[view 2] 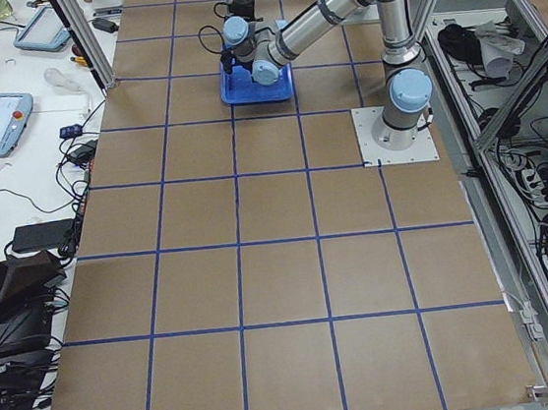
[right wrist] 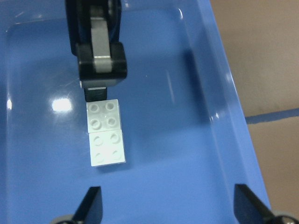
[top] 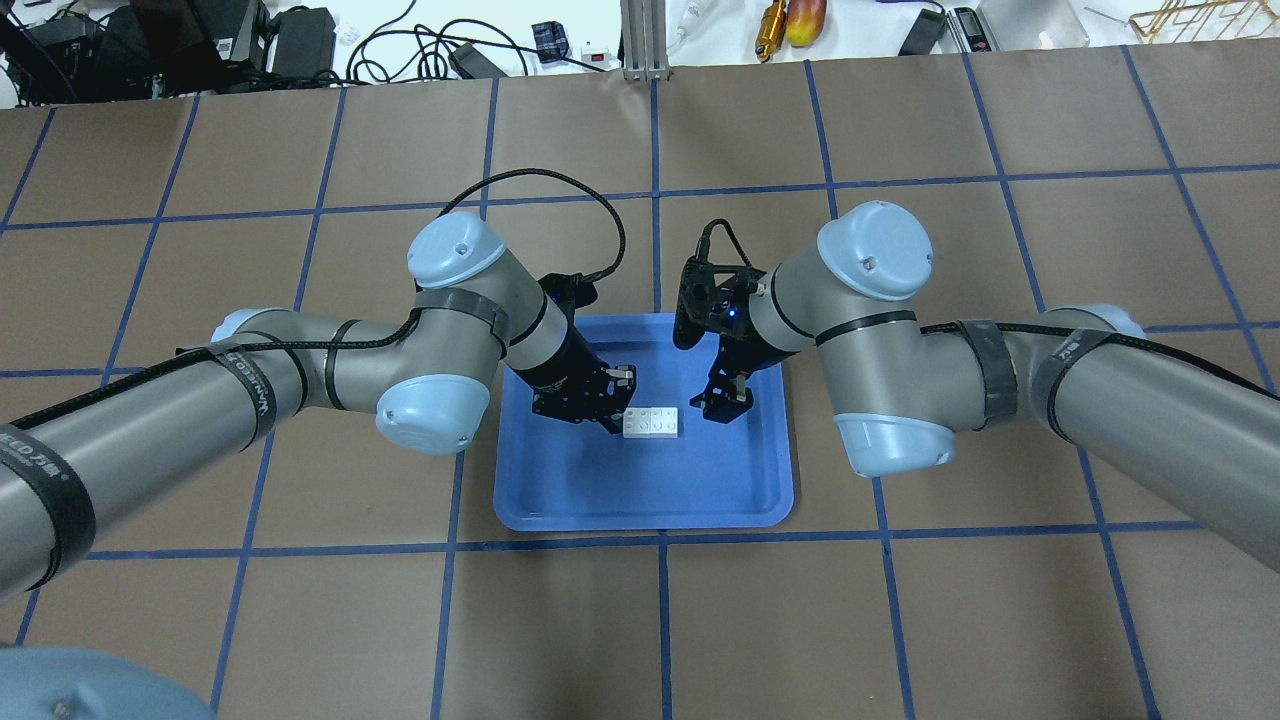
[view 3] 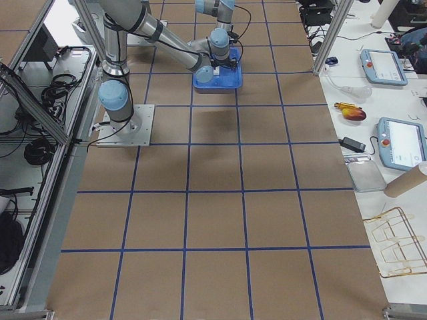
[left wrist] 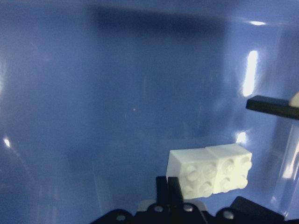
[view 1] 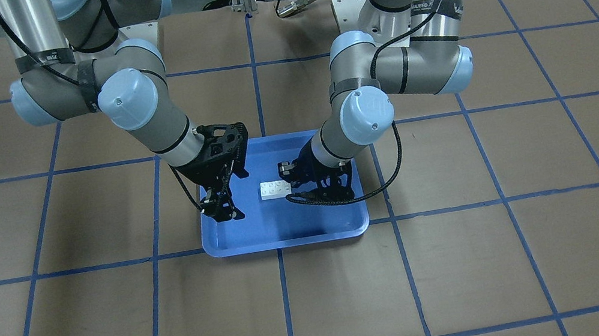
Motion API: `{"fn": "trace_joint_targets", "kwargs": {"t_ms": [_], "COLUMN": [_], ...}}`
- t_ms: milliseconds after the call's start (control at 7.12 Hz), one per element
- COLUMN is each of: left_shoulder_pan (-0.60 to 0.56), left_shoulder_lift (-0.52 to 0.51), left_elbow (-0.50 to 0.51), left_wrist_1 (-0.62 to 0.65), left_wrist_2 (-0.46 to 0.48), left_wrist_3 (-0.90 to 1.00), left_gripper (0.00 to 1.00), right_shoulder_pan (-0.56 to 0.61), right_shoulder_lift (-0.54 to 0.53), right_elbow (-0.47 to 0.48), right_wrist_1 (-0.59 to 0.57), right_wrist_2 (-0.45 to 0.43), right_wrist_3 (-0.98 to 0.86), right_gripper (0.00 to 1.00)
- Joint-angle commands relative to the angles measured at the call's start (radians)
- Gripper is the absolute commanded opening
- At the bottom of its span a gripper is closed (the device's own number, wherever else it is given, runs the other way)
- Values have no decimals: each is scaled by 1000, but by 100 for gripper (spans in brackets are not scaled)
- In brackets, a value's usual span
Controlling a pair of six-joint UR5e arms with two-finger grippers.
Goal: Assemble white blocks and place on blue tray
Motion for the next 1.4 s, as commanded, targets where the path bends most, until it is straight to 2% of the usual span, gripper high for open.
{"fn": "trace_joint_targets", "kwargs": {"t_ms": [0,281,421,562,702,983,1264], "left_shoulder_pan": [0,3,6,6,6,11,11], "left_shoulder_lift": [1,33,35,52,72,122,202], "left_elbow": [1,36,74,125,197,349,418], "left_wrist_1": [0,-3,-20,-72,-178,-414,-559], "left_wrist_2": [0,27,109,115,119,170,255], "left_wrist_3": [-2,12,21,21,21,27,111], "left_gripper": [13,14,16,19,20,20,21], "right_shoulder_pan": [-32,-38,-37,-43,-46,-121,-208], "right_shoulder_lift": [-84,-116,-121,-124,-152,-222,-241], "right_elbow": [-96,-293,-400,-482,-522,-523,-524], "right_wrist_1": [271,550,694,795,853,915,940], "right_wrist_2": [-76,-140,-167,-202,-257,-329,-357], "right_wrist_3": [32,34,34,47,111,232,487], "right_gripper": [100,100,100,100,100,100,100]}}
